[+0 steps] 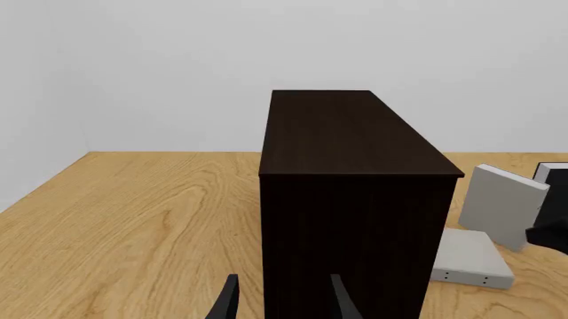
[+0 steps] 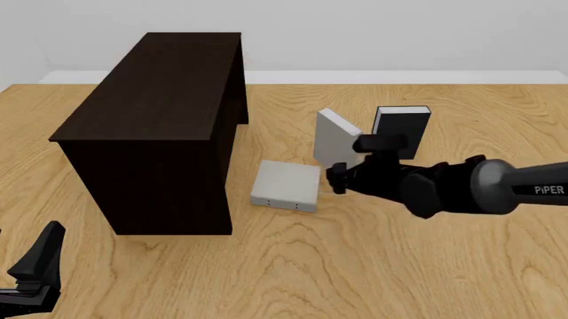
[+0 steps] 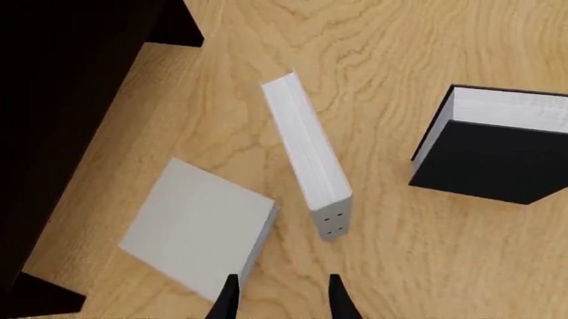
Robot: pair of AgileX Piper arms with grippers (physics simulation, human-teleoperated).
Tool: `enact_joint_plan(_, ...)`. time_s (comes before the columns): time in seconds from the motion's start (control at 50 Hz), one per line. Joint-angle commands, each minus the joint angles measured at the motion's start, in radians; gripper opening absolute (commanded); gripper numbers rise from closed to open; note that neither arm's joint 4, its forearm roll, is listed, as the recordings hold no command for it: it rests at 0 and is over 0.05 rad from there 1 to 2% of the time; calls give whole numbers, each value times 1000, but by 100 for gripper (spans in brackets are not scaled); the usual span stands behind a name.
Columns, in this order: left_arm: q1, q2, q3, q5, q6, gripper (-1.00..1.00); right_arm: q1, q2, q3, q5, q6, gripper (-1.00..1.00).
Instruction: Pick up the book on the right and place it under the cabinet shelf.
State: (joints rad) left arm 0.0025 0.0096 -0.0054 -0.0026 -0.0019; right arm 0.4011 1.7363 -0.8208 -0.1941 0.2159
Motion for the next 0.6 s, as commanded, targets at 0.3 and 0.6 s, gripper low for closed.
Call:
enact_joint_plan(0.3, 1, 0, 0, 0, 0, 100, -23, 39, 2, 1, -62, 100)
enact_joint_plan(0.6, 1, 1, 0, -1, 0, 100, -14, 133, -33, -41, -44, 100)
